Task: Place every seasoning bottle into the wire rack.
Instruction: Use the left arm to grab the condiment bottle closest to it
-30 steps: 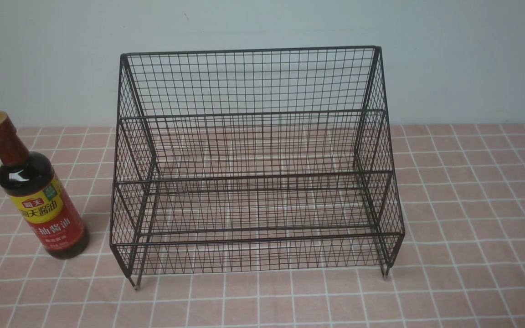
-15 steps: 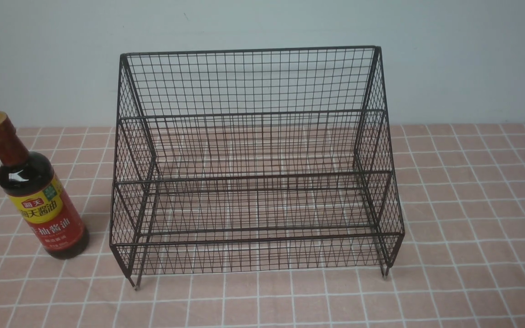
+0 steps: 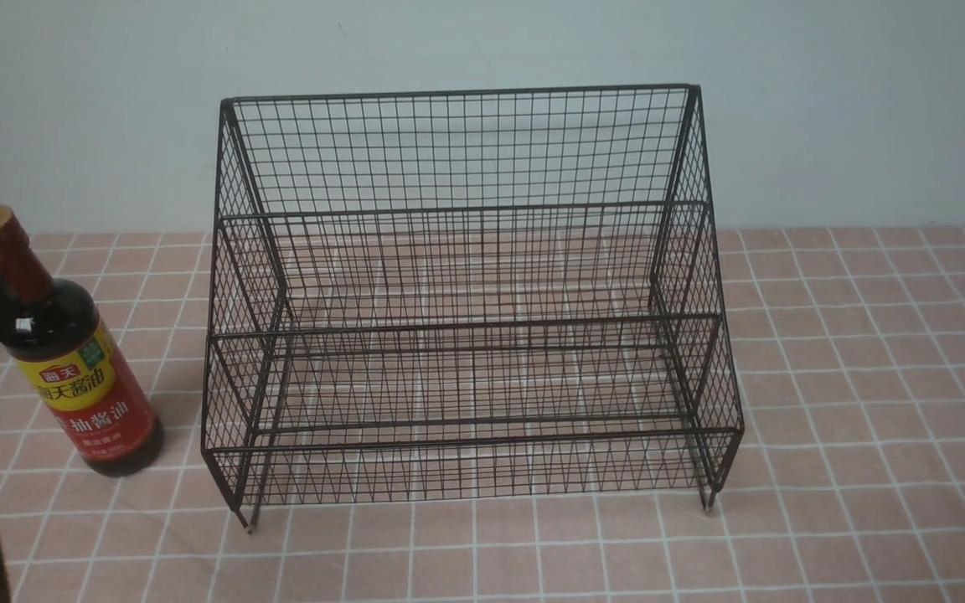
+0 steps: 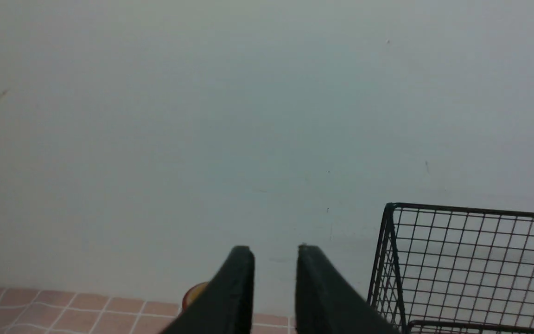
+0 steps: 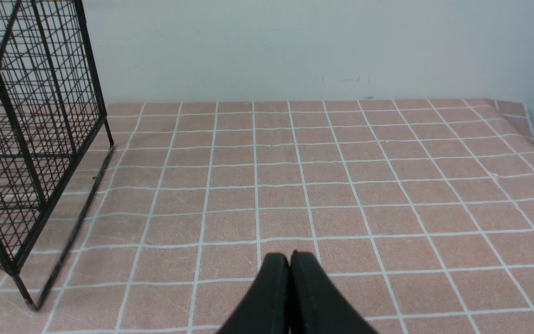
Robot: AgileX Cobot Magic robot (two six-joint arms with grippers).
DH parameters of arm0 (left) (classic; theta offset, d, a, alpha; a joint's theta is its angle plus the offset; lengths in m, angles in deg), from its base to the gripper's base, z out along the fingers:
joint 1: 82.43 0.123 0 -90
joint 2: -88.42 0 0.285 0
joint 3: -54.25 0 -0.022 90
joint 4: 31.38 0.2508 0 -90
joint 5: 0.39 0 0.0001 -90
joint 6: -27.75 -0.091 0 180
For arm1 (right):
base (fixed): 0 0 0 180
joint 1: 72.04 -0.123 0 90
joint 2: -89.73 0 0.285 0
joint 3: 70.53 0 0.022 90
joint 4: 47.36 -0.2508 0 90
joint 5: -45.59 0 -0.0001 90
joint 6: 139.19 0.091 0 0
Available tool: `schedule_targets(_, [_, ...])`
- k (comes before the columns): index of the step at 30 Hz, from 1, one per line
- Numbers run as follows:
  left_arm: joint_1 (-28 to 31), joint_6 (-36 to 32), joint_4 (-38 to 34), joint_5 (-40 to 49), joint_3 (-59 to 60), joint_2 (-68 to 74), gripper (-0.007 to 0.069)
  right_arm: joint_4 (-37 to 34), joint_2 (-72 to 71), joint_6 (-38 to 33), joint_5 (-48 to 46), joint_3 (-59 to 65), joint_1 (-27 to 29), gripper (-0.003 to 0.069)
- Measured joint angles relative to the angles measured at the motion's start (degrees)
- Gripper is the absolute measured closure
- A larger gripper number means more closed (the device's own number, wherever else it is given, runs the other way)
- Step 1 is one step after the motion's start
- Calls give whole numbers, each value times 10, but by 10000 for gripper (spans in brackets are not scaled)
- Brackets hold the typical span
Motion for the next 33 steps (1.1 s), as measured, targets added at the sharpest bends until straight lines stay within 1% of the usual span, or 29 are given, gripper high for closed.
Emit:
schedule_targets(7, [0,-17,-27,-96,-11,87,170,0,0,0,0,0,0,673])
schedule_targets(9, [0,-19,-46,-115,-12,110,122,0,0,0,0,0,0,673])
schedule_targets(10, [0,-19,-46,-117,-12,110,118,0,0,0,0,0,0,673])
schedule_targets(11, [0,-19,-59,-133,-12,135,92,0,0,0,0,0,0,673])
schedule_targets(21, [0,-19,-69,-155,-39,244,82,0,0,0,0,0,0,673])
schedule_targets(30, [0,-19,-70,-166,-48,283,82,0,0,0,0,0,0,673])
schedule_targets(33, [0,-19,-71,-184,-48,296,82,0,0,0,0,0,0,673])
